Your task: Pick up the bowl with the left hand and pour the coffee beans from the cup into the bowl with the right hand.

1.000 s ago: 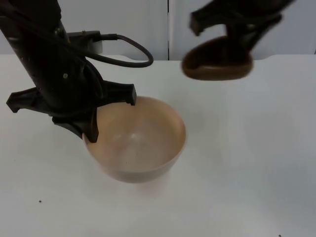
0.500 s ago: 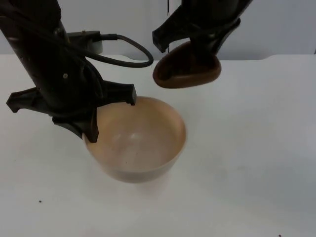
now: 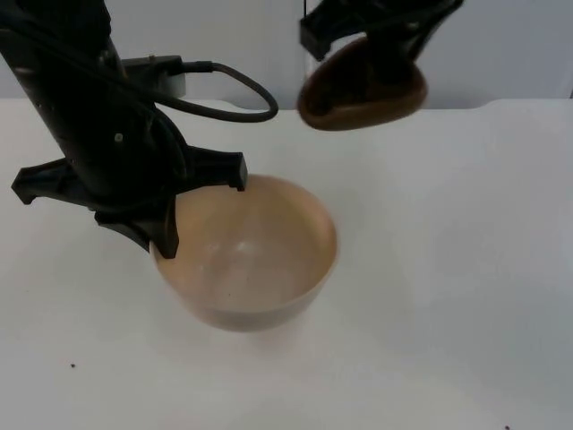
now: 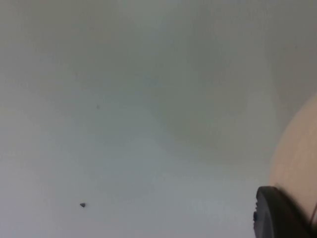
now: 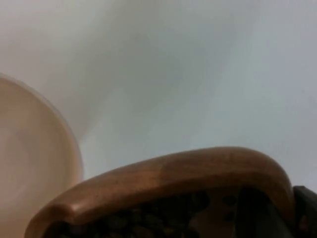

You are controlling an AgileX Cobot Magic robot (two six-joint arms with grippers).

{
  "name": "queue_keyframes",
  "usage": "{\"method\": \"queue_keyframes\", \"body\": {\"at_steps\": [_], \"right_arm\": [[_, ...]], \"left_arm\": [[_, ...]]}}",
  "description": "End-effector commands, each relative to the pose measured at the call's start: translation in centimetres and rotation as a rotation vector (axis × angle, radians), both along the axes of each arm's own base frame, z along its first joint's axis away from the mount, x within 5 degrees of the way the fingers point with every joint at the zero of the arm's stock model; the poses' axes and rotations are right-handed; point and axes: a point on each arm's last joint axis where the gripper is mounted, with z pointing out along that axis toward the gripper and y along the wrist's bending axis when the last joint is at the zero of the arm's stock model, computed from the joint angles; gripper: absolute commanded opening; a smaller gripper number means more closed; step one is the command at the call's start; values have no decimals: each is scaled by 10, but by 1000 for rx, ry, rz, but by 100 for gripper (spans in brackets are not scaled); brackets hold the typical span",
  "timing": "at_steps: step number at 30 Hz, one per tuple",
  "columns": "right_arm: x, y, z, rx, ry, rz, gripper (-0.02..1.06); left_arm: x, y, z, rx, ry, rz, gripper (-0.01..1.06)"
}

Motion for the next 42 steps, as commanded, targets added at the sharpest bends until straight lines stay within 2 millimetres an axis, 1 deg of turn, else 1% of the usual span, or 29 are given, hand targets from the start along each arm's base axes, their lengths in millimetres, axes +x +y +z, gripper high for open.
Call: {"method": "queue_keyframes", "body": {"at_steps": [1, 5, 9, 12, 13, 16, 17, 20, 27, 32, 35, 42], "right_arm": [[-5, -8, 2, -27, -14, -20, 0], [-10, -12, 1, -24, 1, -32, 0], [-14, -9, 2, -26, -5, -19, 0], [-22, 1, 4, -49, -48, -2, 0], [-22, 1, 4, -49, -48, -2, 0], [-30, 11, 8, -93, -116, 30, 0], [-30, 11, 8, -93, -116, 30, 0], [-36, 19, 14, -153, -215, 60, 0], [-48, 32, 20, -206, -313, 115, 0], [-60, 44, 29, -270, -426, 179, 0], [-62, 47, 32, -304, -468, 206, 0], [-63, 47, 32, -343, -464, 250, 0]], "left_arm": [[1, -2, 3, -21, -14, 15, 0], [1, -2, 3, -21, -14, 15, 0], [1, -2, 3, -21, -14, 15, 0], [1, -2, 3, -21, -14, 15, 0], [1, -2, 3, -21, -14, 15, 0], [1, -2, 3, -21, -14, 15, 0], [1, -2, 3, -21, -14, 15, 0], [1, -2, 3, -21, -14, 15, 0], [1, -2, 3, -21, -14, 15, 0], [1, -2, 3, -21, -14, 15, 0], [1, -2, 3, -21, -14, 15, 0], [1, -2, 3, -20, -13, 15, 0]]}}
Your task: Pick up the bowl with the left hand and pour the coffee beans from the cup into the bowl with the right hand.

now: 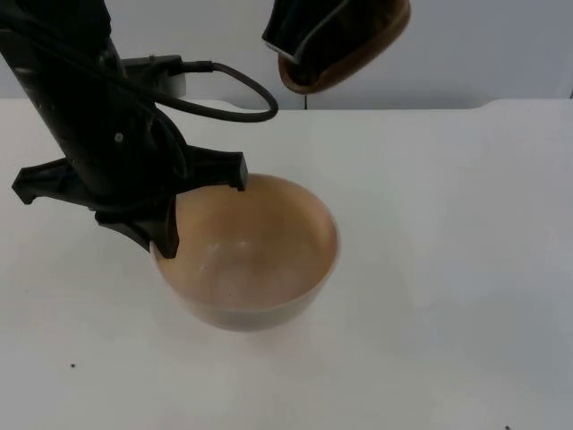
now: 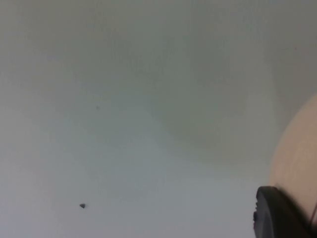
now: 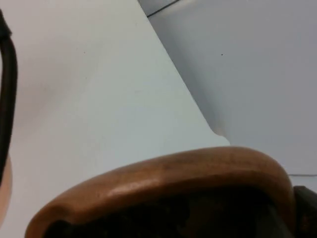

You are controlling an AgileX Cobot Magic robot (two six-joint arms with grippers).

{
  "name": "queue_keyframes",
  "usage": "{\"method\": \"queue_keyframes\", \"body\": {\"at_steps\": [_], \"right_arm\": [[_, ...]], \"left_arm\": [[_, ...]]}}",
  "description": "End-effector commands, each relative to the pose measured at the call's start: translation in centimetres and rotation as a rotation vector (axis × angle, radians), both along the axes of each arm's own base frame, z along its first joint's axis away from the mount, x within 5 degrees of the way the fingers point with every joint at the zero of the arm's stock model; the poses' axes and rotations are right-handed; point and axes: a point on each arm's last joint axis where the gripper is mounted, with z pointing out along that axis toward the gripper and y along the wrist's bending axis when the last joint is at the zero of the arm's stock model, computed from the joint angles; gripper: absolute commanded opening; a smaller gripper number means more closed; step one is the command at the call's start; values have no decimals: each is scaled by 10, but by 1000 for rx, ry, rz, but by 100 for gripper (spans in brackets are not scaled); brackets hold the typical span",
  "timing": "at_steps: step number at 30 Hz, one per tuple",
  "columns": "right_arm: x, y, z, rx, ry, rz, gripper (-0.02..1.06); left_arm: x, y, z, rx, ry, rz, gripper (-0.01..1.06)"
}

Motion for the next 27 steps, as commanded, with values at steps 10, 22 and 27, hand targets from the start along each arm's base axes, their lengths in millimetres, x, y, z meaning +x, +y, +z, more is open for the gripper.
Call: {"method": "queue_keyframes", "body": {"at_steps": [10, 22, 27], "right_arm": [[-4, 0, 9, -63, -43, 50, 0], [1, 4, 0, -110, -69, 53, 0], [-2, 8, 1, -126, -101, 65, 0]], "left_arm": [[1, -2, 3, -20, -12, 15, 0], [1, -2, 3, -23, -16, 16, 0], [1, -3, 3, -27, -16, 19, 0]]}}
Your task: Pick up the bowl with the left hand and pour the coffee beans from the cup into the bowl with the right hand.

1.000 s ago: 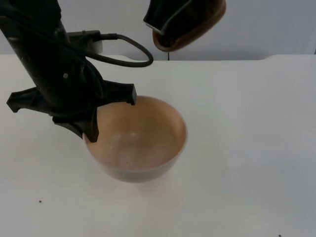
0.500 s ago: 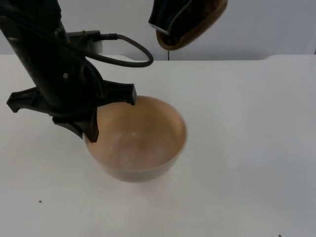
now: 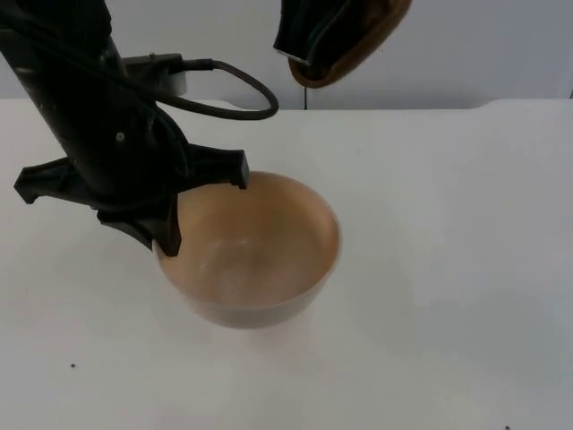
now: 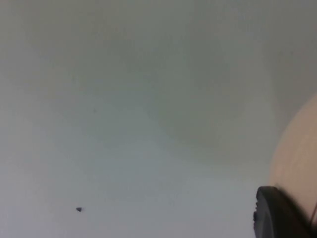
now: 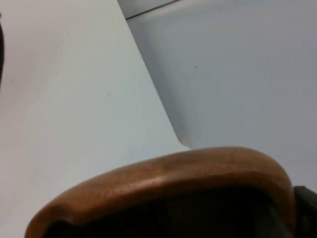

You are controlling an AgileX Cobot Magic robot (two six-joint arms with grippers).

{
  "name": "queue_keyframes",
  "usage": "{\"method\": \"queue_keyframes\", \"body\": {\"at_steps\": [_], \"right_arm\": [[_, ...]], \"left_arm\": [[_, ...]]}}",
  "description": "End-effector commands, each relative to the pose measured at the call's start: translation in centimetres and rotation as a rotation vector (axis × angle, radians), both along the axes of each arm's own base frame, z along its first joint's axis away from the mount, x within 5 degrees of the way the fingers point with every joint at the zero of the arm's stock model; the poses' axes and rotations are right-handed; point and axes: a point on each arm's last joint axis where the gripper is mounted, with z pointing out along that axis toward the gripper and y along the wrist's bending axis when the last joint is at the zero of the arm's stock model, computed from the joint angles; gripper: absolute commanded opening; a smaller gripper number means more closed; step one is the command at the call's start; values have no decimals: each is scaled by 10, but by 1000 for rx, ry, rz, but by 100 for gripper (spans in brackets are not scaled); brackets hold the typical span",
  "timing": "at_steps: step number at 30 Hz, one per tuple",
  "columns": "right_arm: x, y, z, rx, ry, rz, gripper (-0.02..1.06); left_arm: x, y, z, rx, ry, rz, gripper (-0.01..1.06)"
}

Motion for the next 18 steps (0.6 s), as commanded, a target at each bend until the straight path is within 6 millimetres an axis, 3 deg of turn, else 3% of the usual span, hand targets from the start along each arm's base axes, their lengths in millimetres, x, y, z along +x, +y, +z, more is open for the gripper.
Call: {"method": "queue_keyframes", "body": {"at_steps": [1, 18], "right_arm": [[-4, 4, 4, -4, -45, 15, 0], [-15, 14, 16, -75, -184, 77, 0]], "left_arm": [[1, -2, 3, -20, -11, 15, 0], [0, -3, 3, -29, -4, 22, 0]]}}
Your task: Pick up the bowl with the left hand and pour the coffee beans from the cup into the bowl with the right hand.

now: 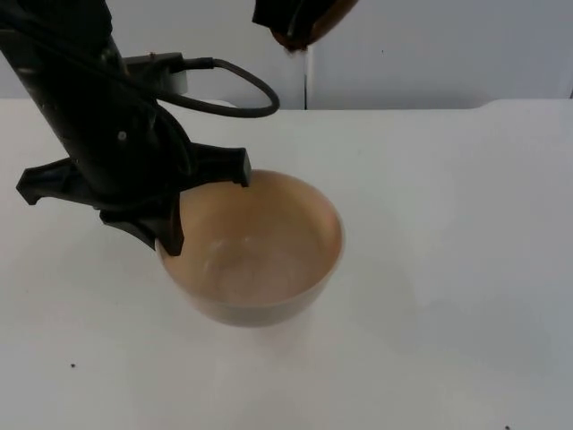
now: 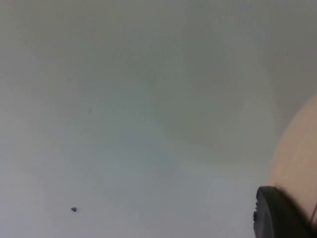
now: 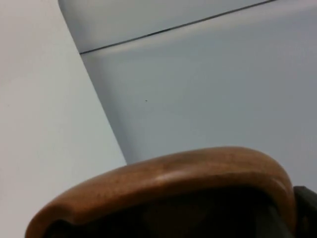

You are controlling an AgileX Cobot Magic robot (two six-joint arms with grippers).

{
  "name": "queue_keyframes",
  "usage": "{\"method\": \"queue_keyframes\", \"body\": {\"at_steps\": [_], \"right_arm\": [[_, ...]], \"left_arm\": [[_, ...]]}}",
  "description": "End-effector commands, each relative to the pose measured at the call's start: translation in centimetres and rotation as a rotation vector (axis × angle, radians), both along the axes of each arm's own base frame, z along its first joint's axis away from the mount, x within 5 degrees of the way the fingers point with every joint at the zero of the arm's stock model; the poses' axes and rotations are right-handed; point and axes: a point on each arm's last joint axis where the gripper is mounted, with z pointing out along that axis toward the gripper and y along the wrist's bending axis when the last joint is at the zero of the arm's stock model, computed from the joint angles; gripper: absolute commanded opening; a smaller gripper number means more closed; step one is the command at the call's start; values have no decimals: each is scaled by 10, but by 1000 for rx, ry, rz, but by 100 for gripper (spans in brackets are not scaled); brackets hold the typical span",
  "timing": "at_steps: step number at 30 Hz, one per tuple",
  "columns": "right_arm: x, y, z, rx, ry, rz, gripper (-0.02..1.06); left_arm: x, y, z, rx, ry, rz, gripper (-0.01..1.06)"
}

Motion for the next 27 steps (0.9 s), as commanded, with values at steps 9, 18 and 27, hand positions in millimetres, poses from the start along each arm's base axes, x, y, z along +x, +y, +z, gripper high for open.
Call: {"method": "queue_keyframes", "body": {"at_steps": [9, 18, 27], "right_arm": [[0, 1, 8, -49, -75, 22, 0], [1, 1, 12, -75, -122, 28, 0], [-2, 3, 16, -90, -158, 41, 0]], "left_arm": [[0, -2, 3, -18, -3, 15, 0], [0, -2, 3, -20, -4, 16, 0], [0, -2, 3, -21, -6, 17, 0]]}}
